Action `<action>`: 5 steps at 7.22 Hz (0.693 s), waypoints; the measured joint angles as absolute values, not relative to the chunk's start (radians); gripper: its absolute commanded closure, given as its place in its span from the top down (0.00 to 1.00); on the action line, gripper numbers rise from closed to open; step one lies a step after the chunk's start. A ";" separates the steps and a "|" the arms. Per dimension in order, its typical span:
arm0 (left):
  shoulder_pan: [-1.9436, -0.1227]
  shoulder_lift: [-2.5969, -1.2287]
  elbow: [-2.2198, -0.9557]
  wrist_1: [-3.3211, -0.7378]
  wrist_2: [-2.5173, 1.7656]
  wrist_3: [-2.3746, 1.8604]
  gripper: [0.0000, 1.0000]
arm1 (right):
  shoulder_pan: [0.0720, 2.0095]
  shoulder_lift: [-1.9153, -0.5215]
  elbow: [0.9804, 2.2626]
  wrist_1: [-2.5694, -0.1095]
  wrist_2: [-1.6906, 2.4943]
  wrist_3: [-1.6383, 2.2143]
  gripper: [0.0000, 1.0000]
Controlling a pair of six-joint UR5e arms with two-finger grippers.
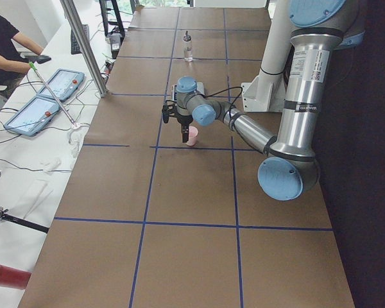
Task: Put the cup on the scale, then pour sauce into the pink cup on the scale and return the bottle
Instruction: 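Move the left gripper down to the pink cup and grasp its rim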
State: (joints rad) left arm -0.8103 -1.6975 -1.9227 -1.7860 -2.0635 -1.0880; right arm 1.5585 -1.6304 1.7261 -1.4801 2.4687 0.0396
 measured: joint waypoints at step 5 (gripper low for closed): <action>-0.757 -1.697 -1.890 -1.785 -2.064 -1.087 0.60 | 1.559 -1.629 1.728 -1.480 2.470 0.040 1.00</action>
